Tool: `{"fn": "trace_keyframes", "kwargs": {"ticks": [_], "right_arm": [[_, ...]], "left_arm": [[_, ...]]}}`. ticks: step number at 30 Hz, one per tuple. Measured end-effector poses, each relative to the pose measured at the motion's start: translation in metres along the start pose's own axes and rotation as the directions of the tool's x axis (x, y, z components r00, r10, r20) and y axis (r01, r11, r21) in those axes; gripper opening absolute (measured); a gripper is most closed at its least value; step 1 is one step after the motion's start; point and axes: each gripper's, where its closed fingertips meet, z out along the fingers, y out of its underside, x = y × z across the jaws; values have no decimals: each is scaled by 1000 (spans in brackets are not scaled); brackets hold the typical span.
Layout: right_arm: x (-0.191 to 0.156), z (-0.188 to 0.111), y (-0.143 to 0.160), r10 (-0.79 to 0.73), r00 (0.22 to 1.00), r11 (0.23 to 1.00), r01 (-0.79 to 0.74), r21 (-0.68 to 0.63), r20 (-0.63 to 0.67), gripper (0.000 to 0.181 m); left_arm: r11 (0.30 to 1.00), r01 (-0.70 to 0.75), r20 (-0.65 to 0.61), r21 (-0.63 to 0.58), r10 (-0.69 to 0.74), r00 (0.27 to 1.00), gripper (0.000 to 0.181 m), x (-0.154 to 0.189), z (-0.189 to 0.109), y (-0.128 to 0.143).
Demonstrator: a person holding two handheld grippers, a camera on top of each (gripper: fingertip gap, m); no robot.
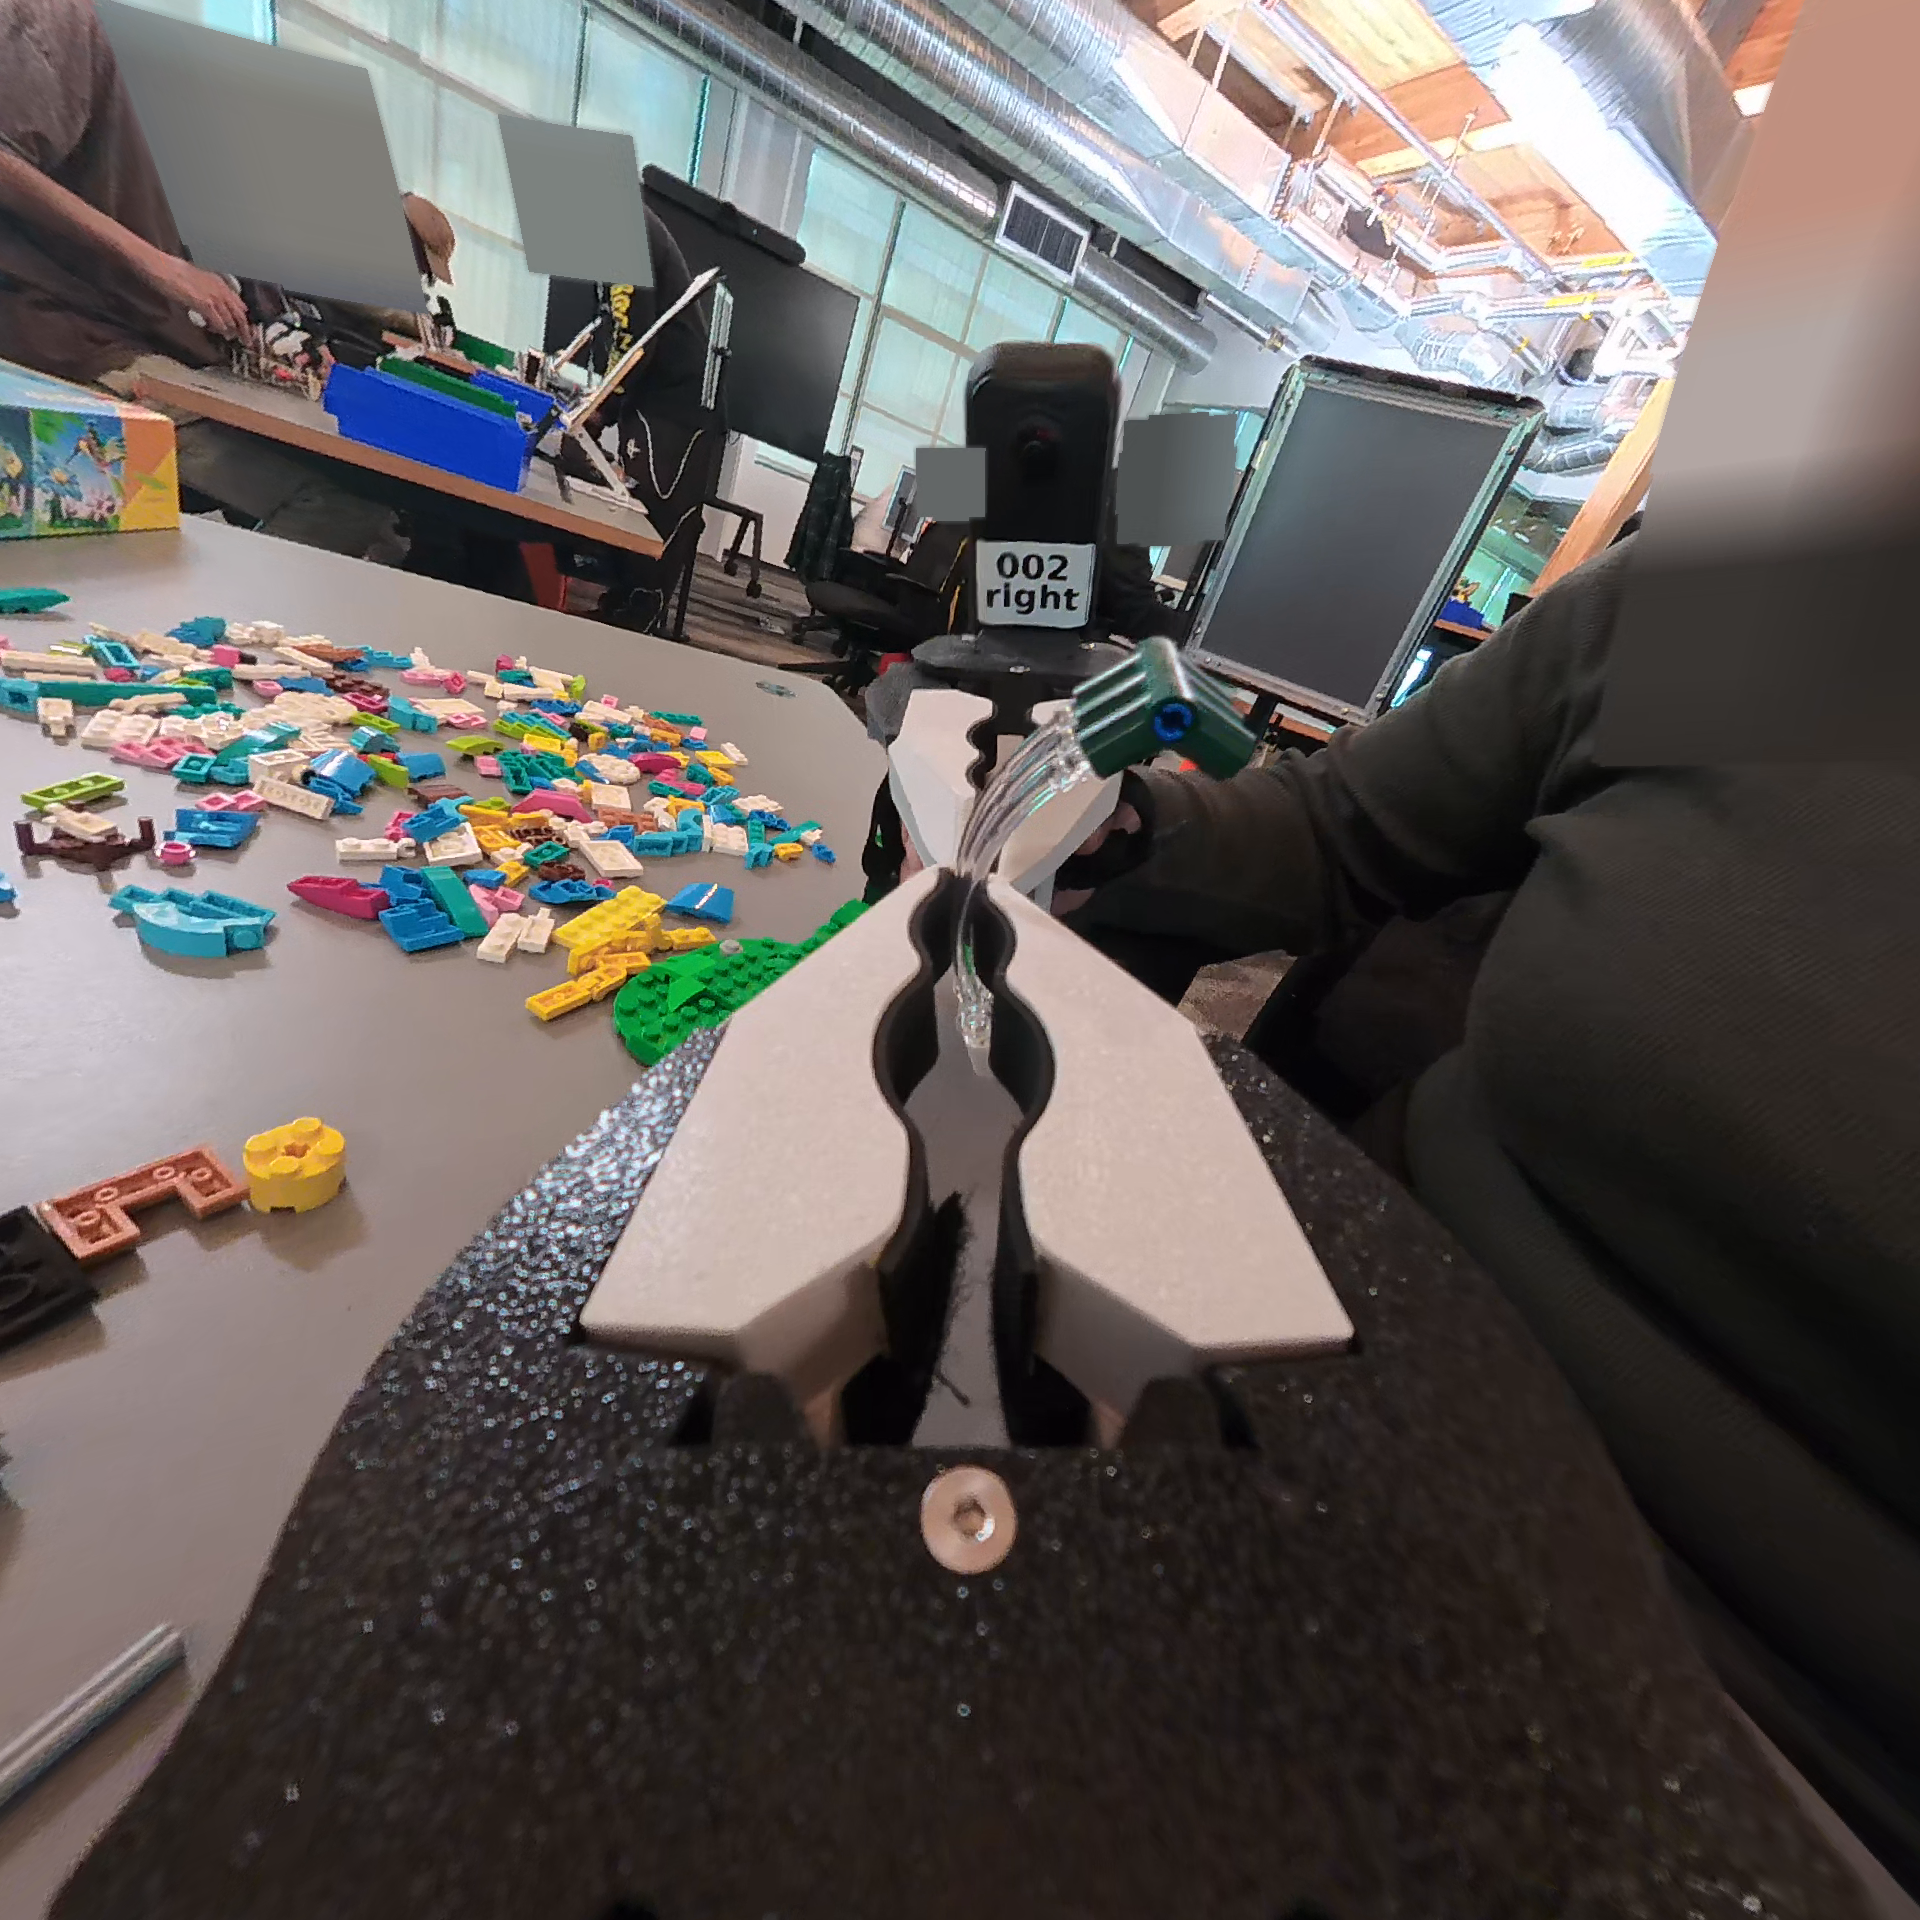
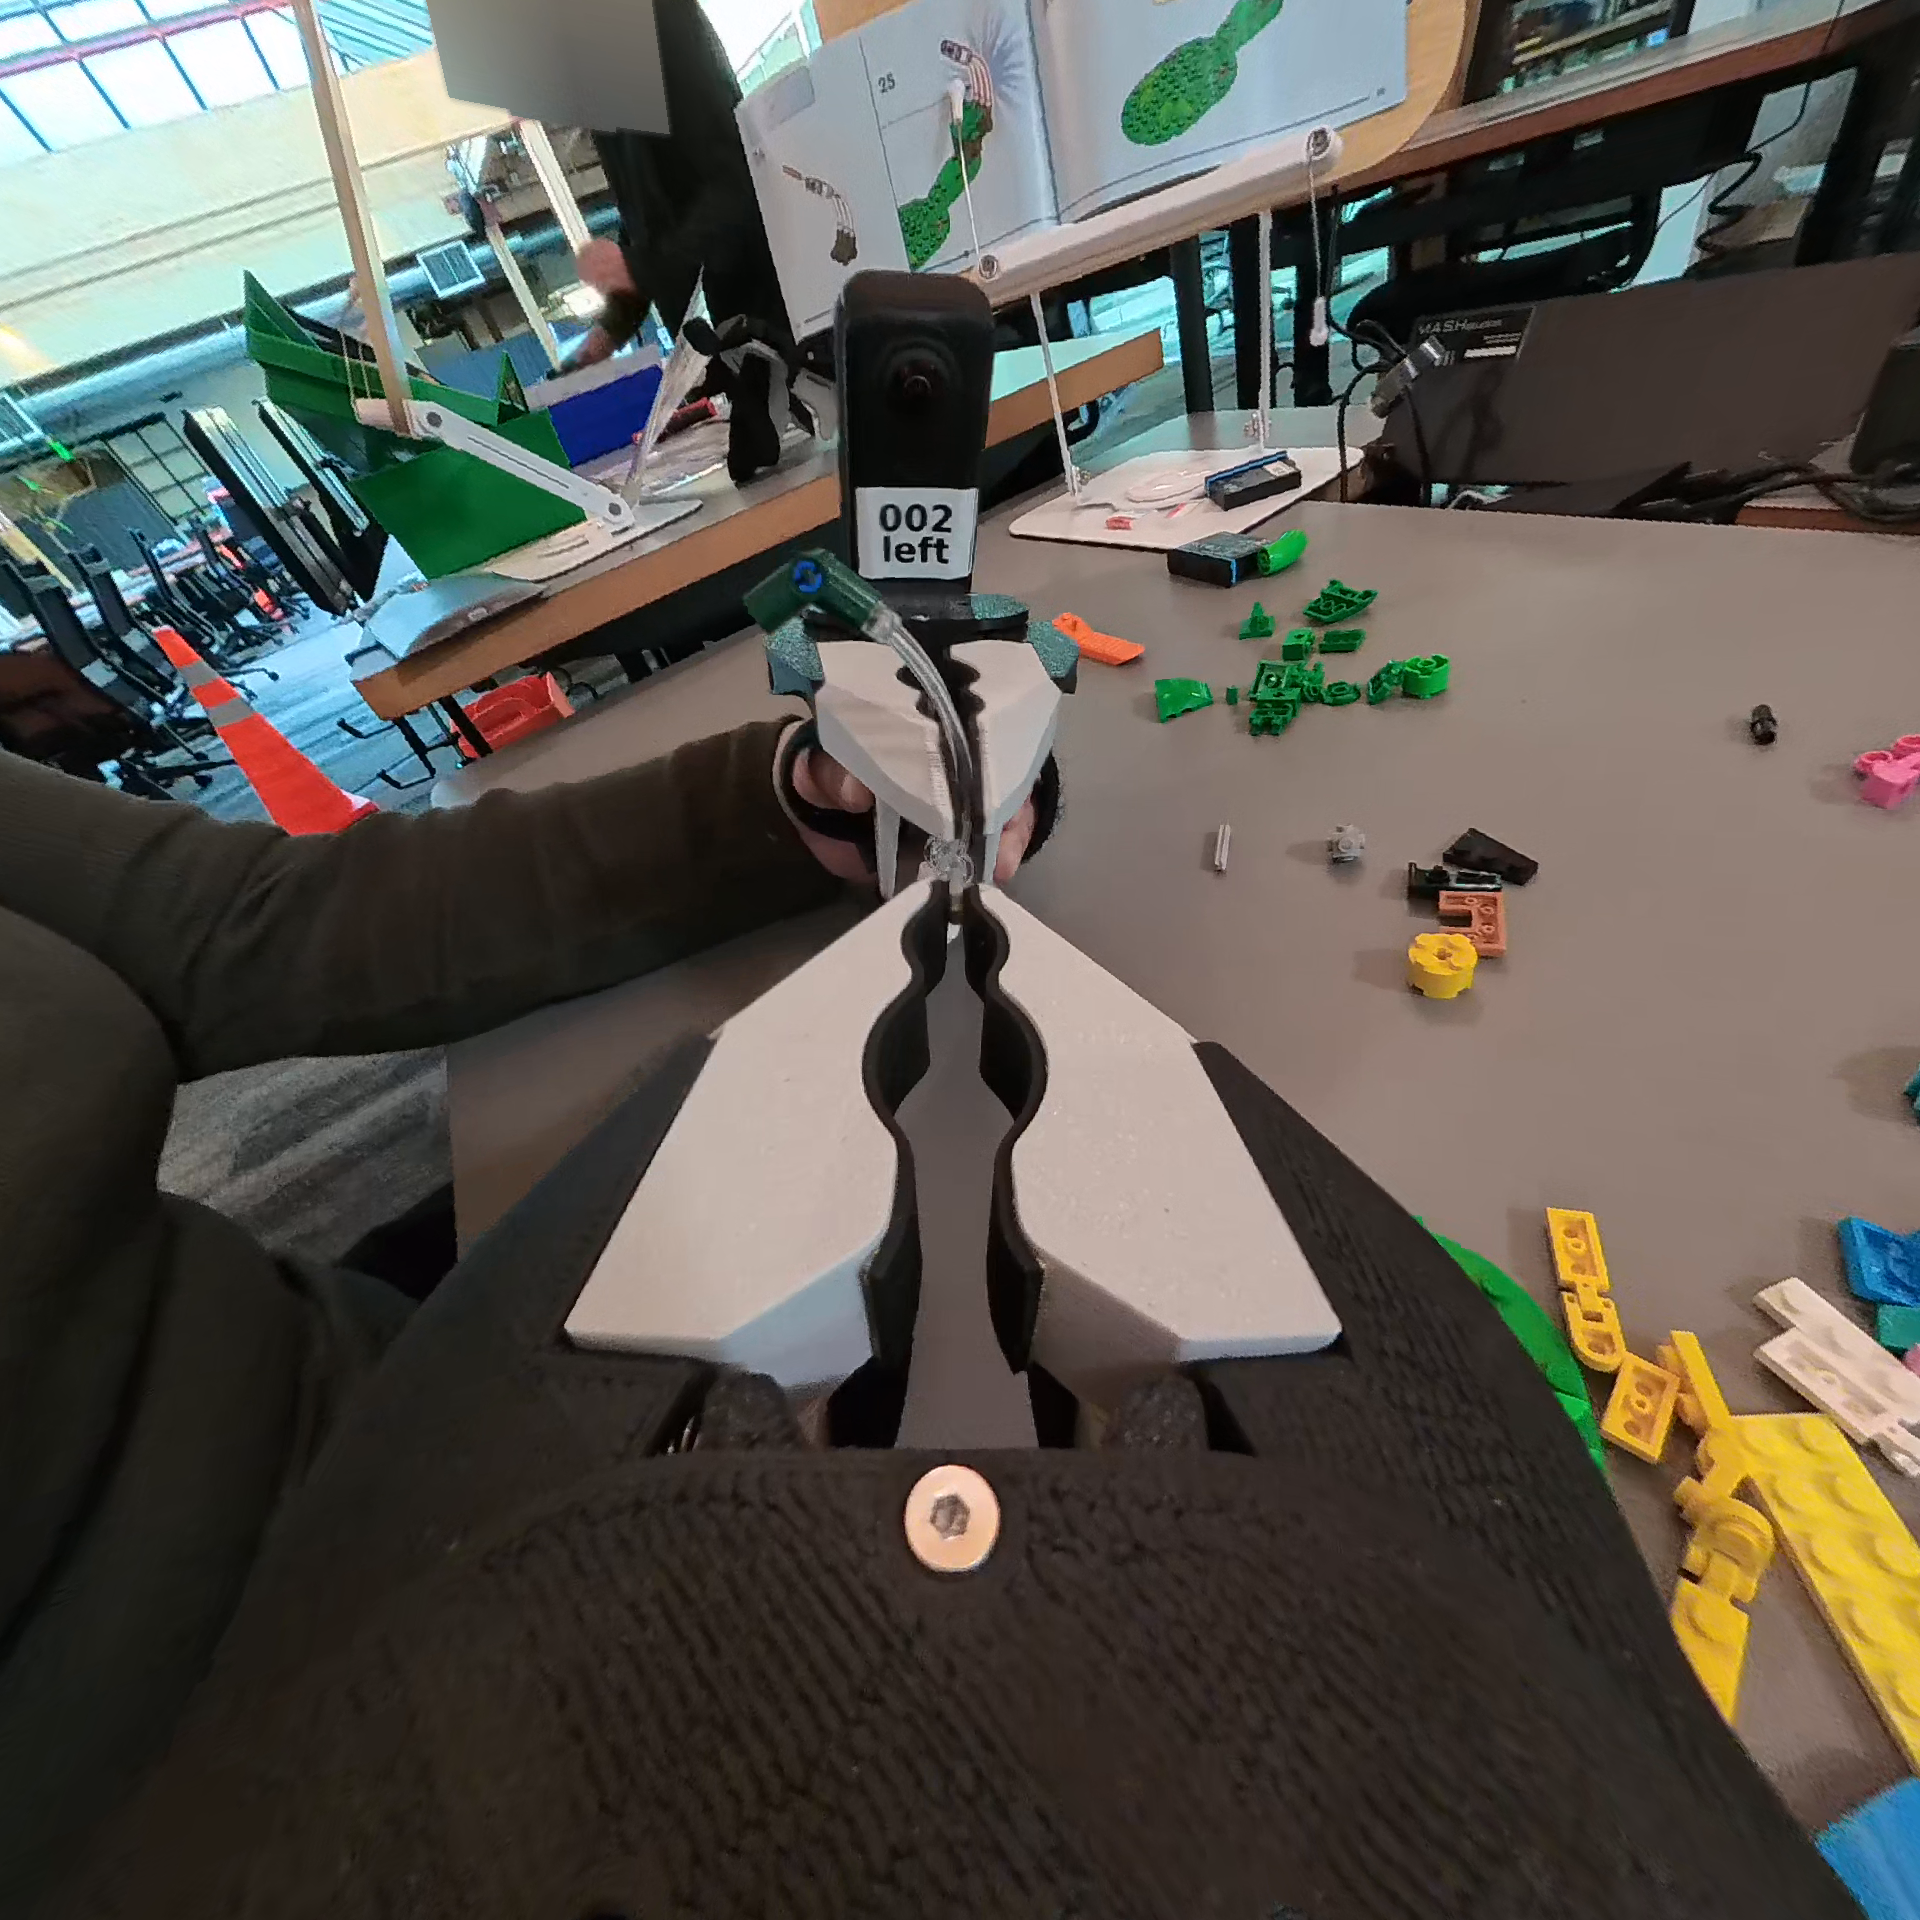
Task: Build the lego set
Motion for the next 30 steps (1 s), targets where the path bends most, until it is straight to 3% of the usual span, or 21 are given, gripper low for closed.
{"fn": "trace_keyframes", "kwargs": {"ticks": [7,12,16,18,24,30], "right_arm": [[1,-1,-1,3,1000,1000,-3,12,-2,1],[2,-5,-9,8,1000,999,-8,52,0,1],[3,-9,-15,33,999,995,-34,89,8,2],[4,-10,-17,61,998,993,-62,101,20,2],[1,-13,-22,83,995,987,-90,132,53,2],[-4,-13,-23,58,995,989,-69,135,79,1]], "left_arm": [[1000,16,22,2,-16,1000,0,-2,0,0],[1000,18,54,0,-18,998,12,-2,2,-2],[1000,11,72,-26,-9,997,43,0,4,1],[998,-22,95,-56,27,995,48,0,6,4],[997,20,81,-79,-14,997,41,7,14,8],[1000,20,61,10,-21,998,7,10,12,-5]]}}
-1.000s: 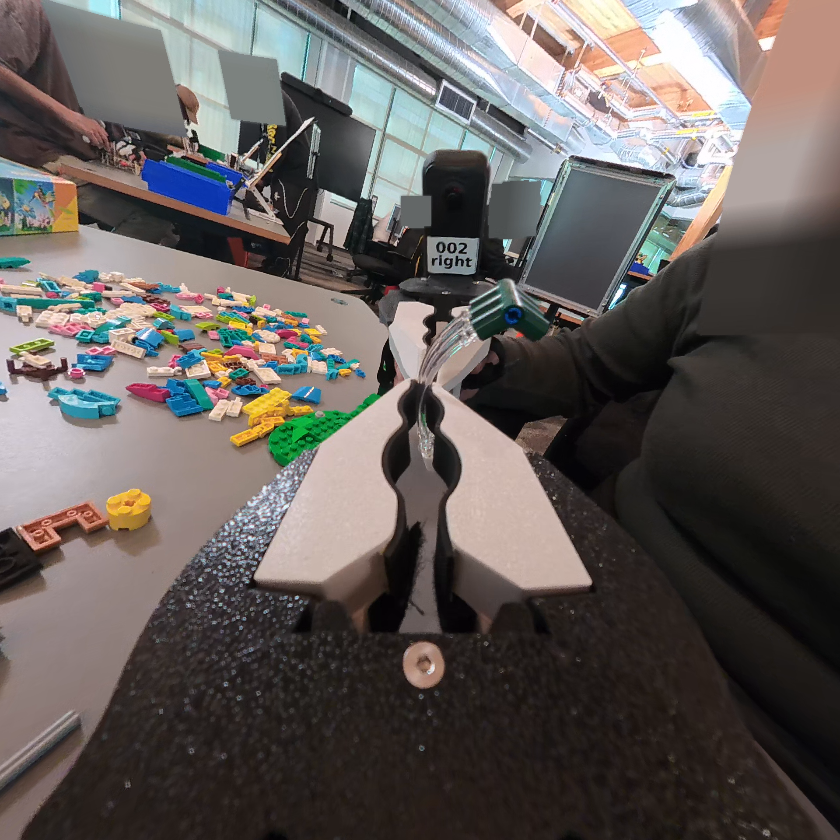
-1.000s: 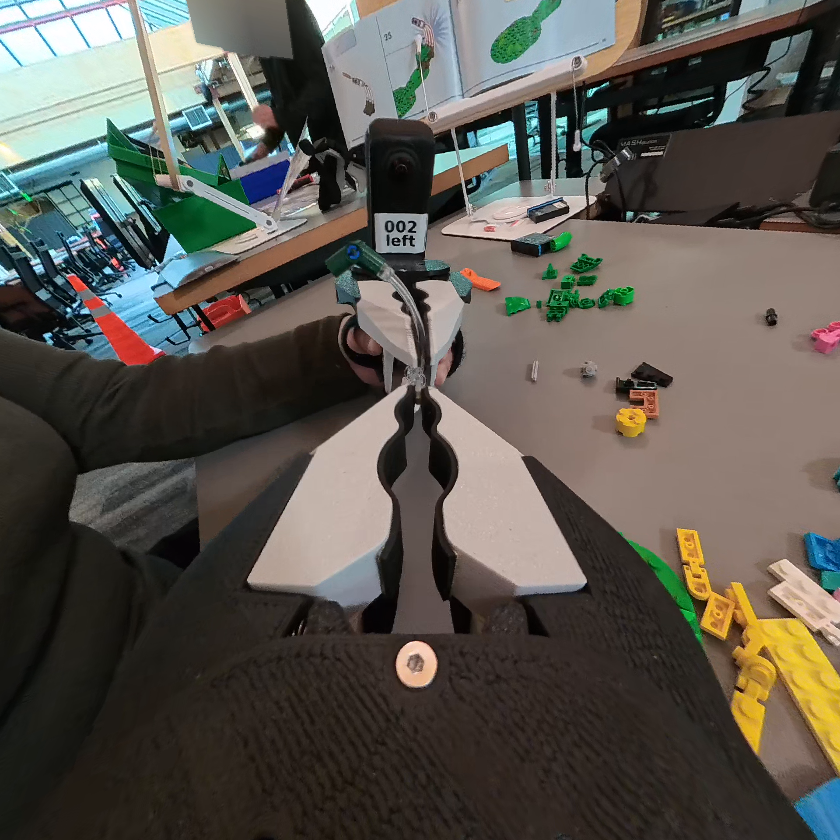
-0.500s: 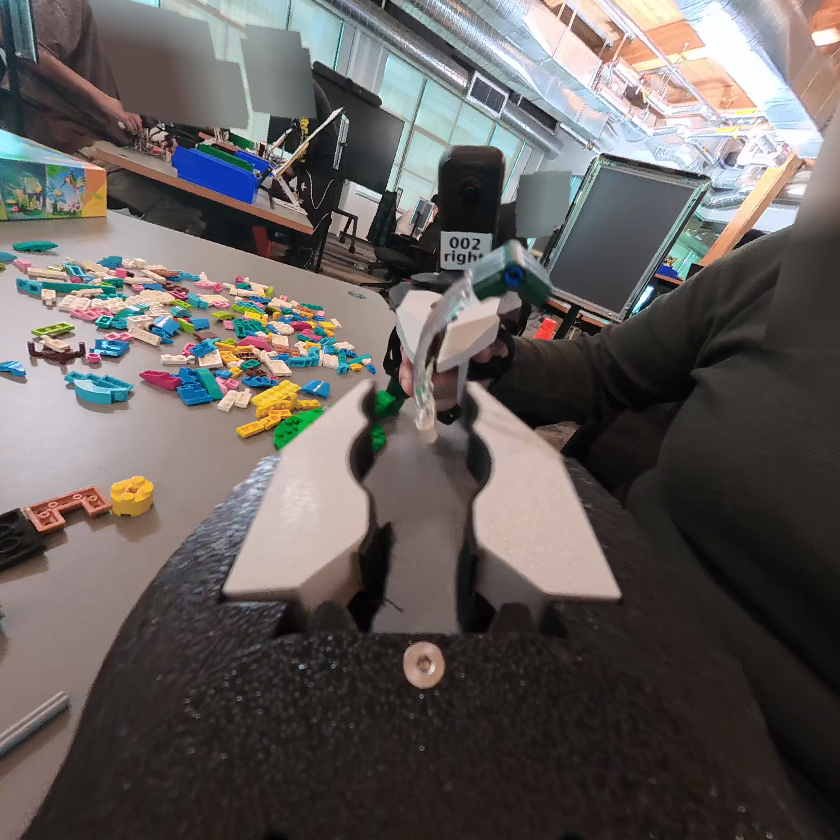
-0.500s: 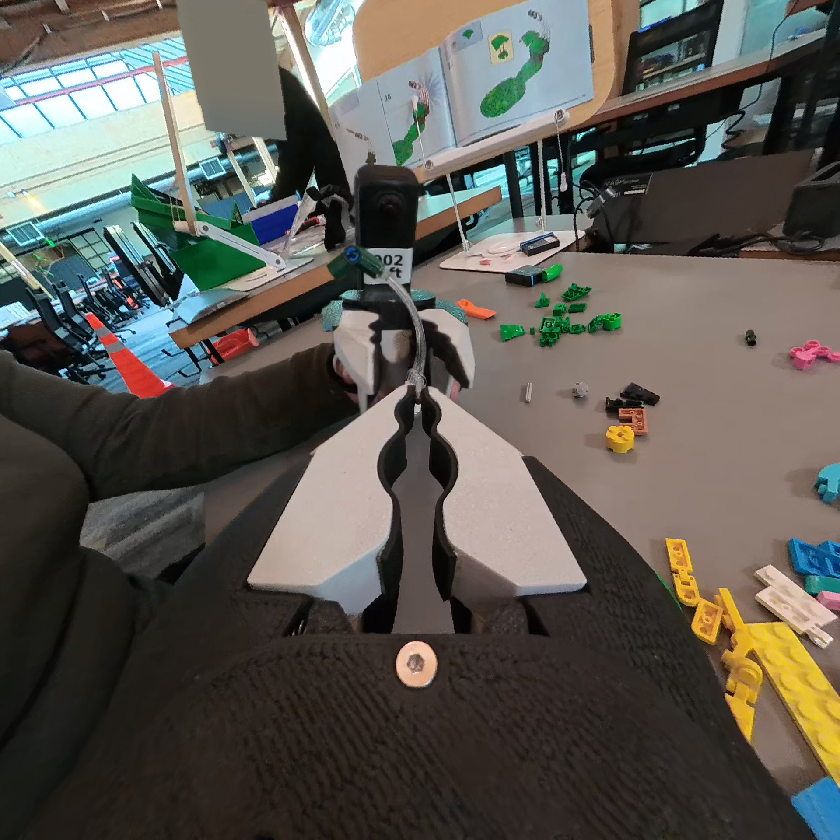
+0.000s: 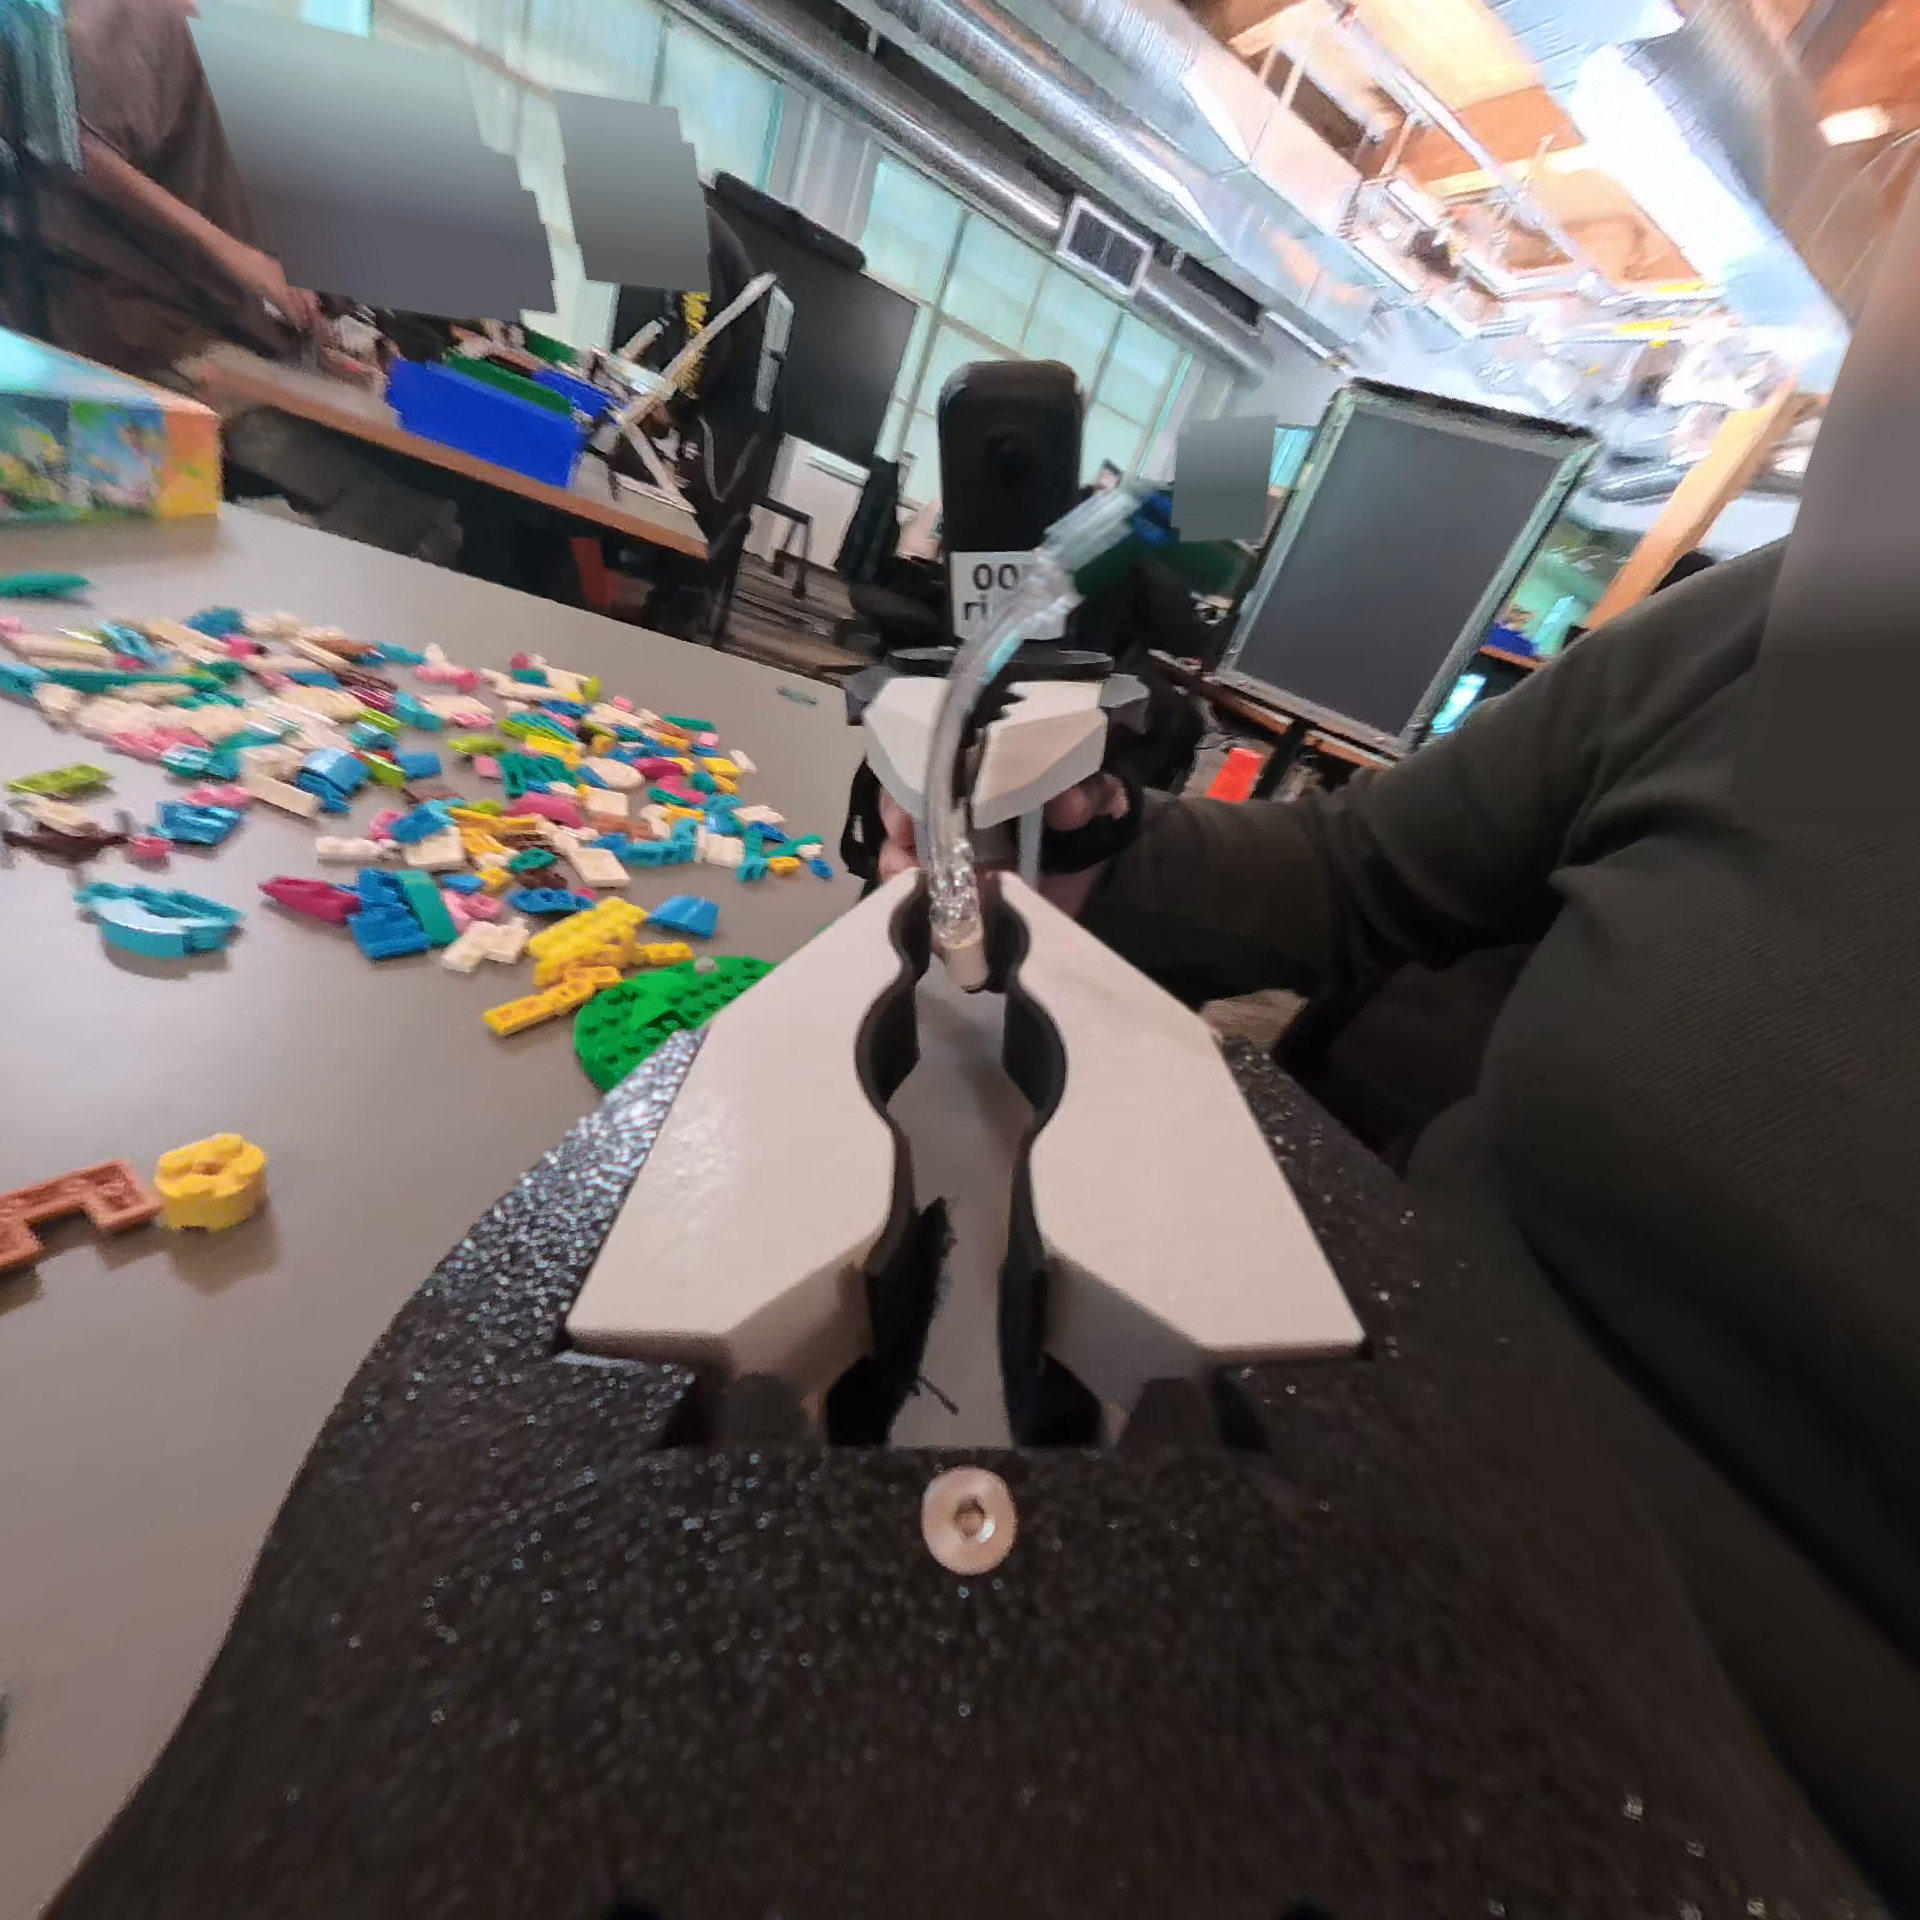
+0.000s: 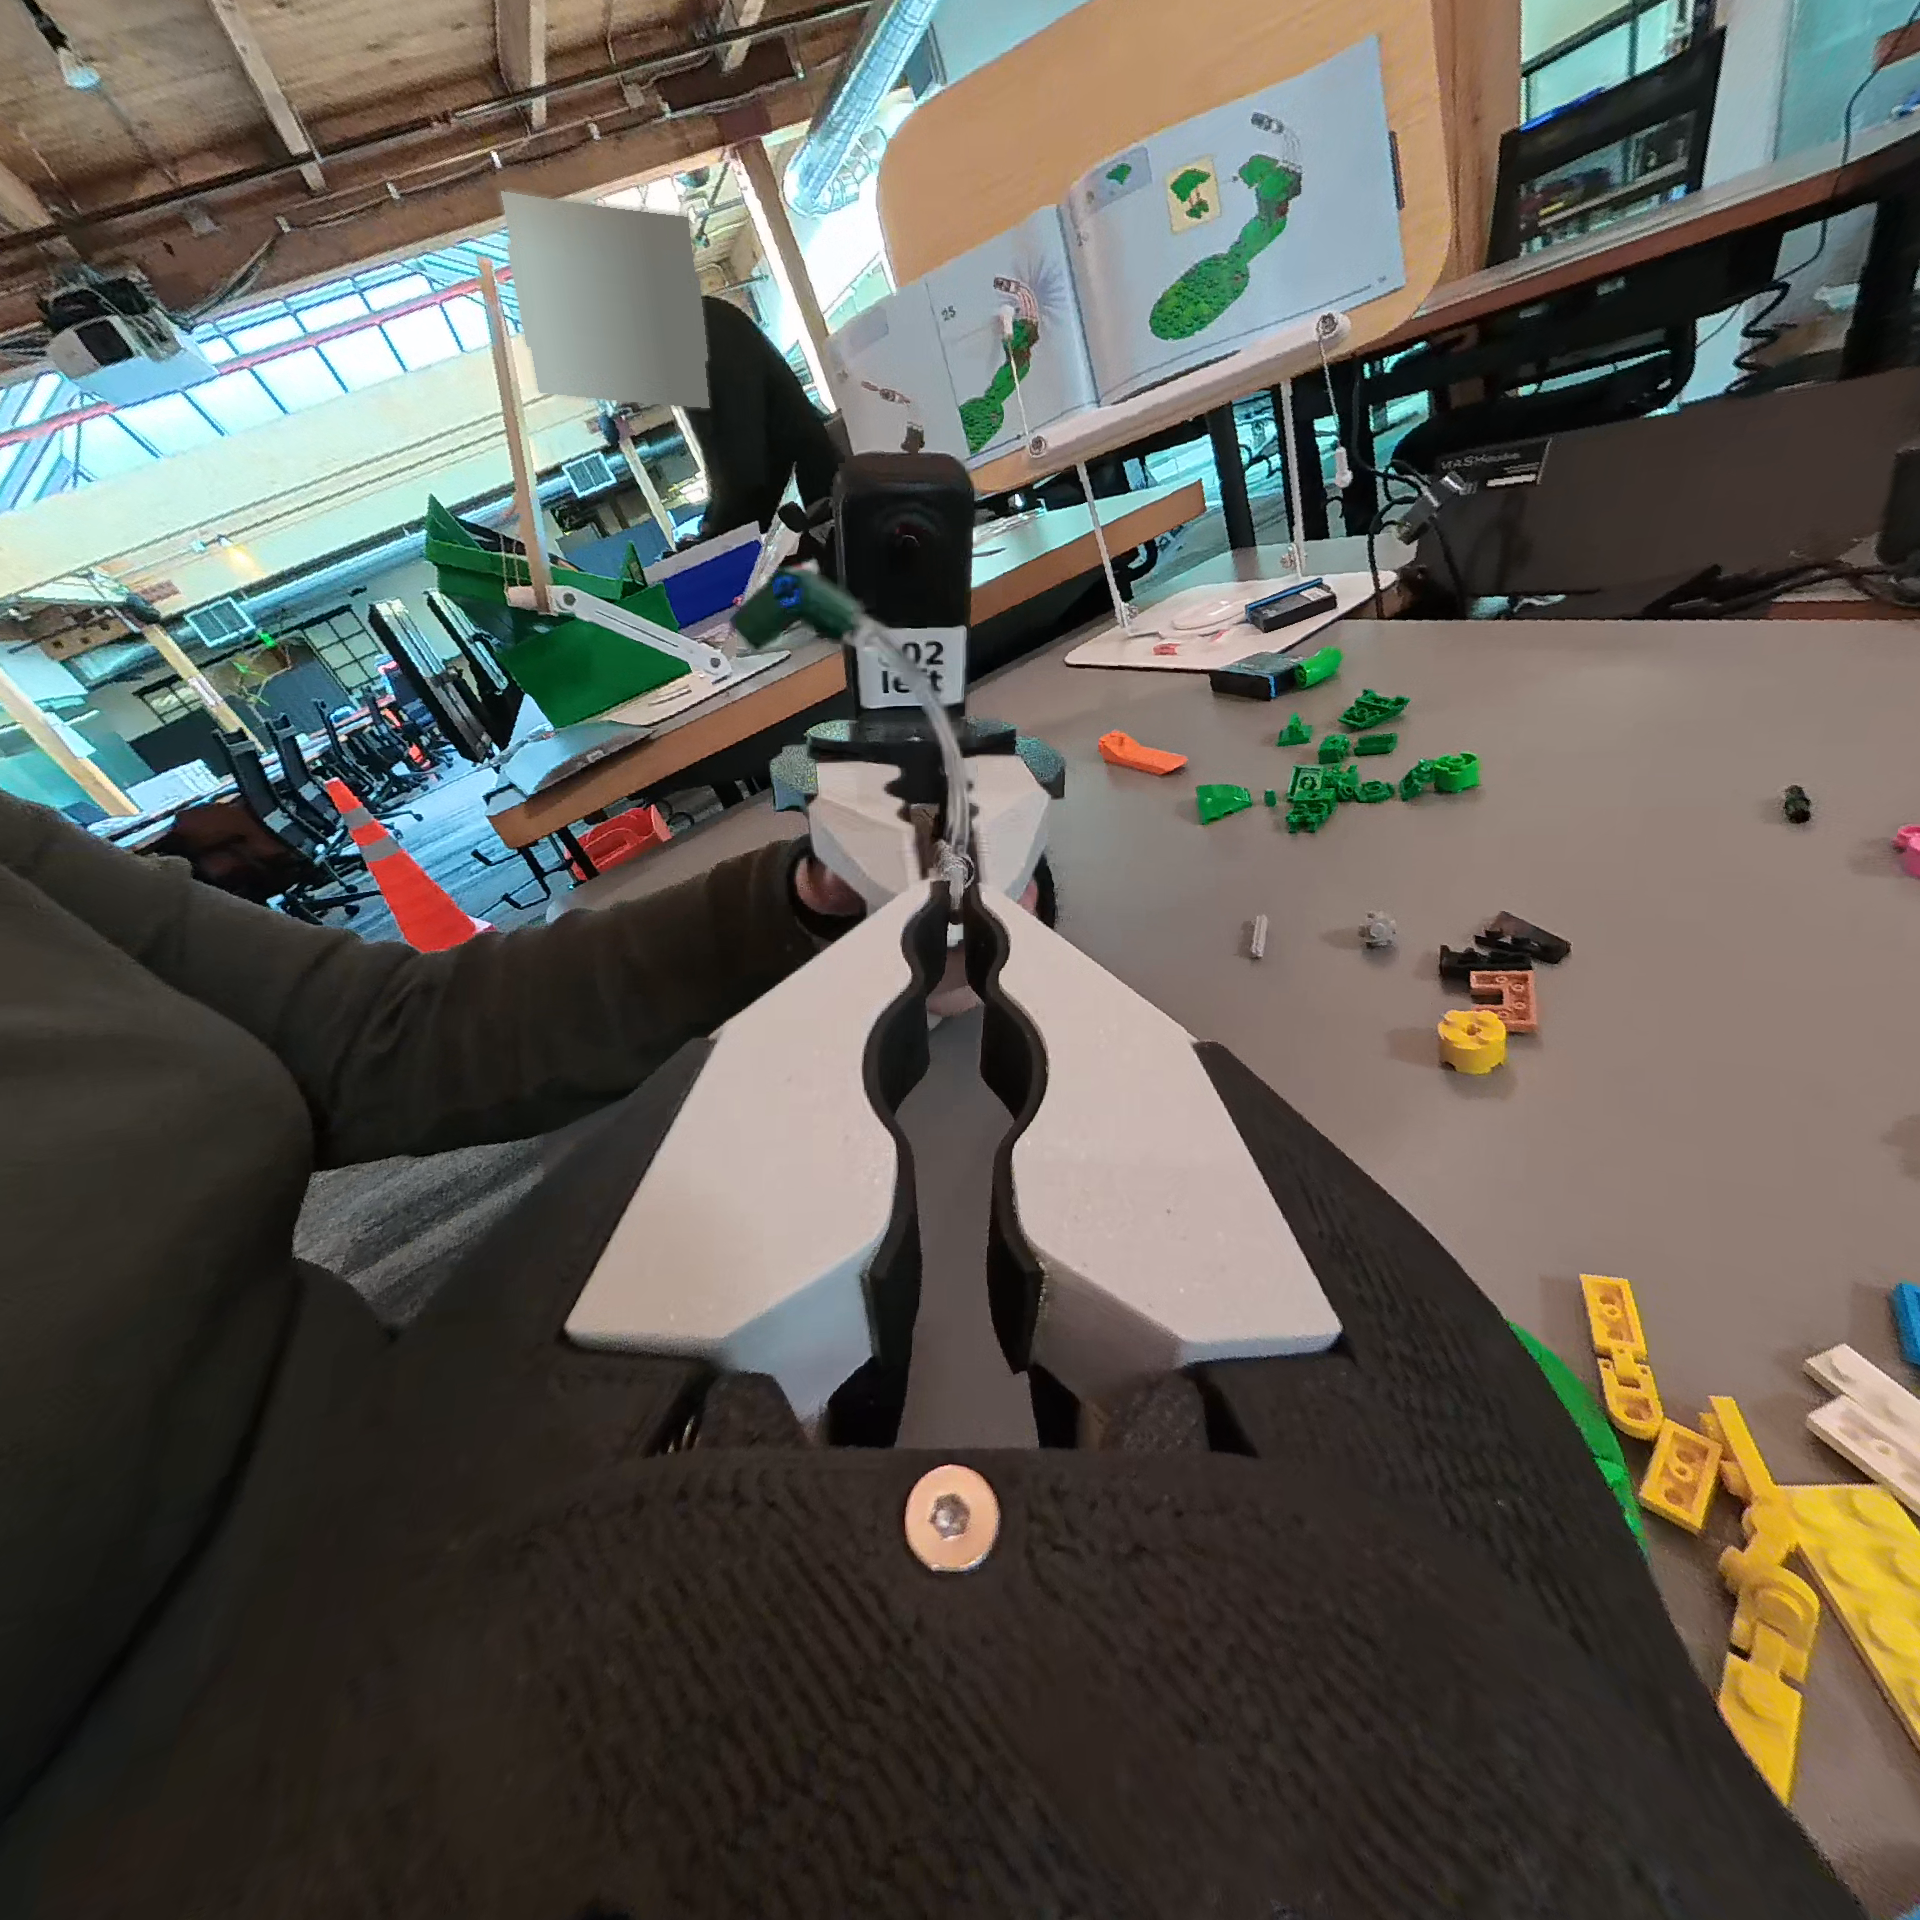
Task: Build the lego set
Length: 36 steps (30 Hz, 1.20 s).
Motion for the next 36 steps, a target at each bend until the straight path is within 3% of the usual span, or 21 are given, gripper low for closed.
{"fn": "trace_keyframes", "kwargs": {"ticks": [25,27,33,36], "right_arm": [[-2,-2,9,-38,999,994,39,-98,11,1],[-2,-2,9,-36,999,995,37,-94,10,1],[-2,-3,8,-37,999,995,38,-93,10,1],[-1,-3,8,-37,999,995,38,-91,8,1]], "left_arm": [[1000,22,-28,-10,-23,999,5,2,1,3],[999,35,-37,4,-35,999,13,3,1,2],[1000,16,-19,-3,-16,1000,5,1,1,3],[999,35,-30,19,-34,999,13,2,0,1]]}}
